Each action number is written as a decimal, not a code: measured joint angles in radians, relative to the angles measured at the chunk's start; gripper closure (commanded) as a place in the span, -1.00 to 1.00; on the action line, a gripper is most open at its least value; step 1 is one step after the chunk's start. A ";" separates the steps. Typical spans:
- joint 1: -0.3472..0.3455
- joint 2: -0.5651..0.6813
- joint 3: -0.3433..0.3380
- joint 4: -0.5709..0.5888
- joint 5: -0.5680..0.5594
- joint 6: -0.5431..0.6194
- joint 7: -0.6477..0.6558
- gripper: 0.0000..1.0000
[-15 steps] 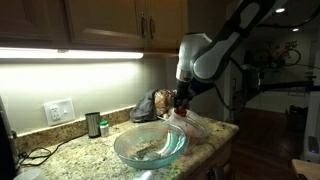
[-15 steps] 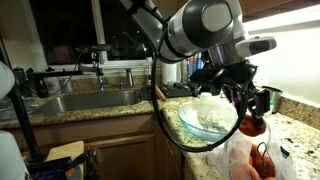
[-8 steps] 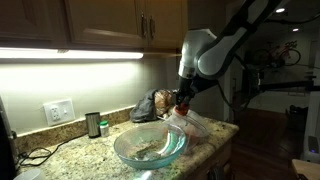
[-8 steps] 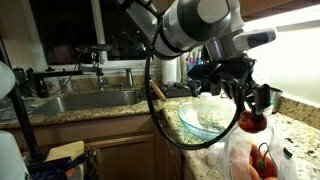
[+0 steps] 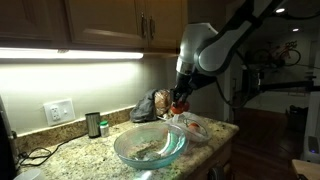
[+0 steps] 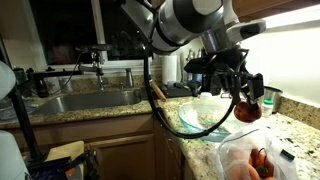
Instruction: Remove a peach from the bag and put it in the glass bowl
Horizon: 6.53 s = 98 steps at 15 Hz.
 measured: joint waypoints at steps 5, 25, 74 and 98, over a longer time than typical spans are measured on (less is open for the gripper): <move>0.000 0.000 0.029 0.000 0.012 0.000 -0.001 0.34; 0.005 0.046 0.104 0.013 0.319 -0.016 -0.270 0.34; 0.010 0.358 0.167 0.336 0.395 -0.192 -0.389 0.34; 0.010 0.428 0.163 0.398 0.395 -0.242 -0.389 -1.00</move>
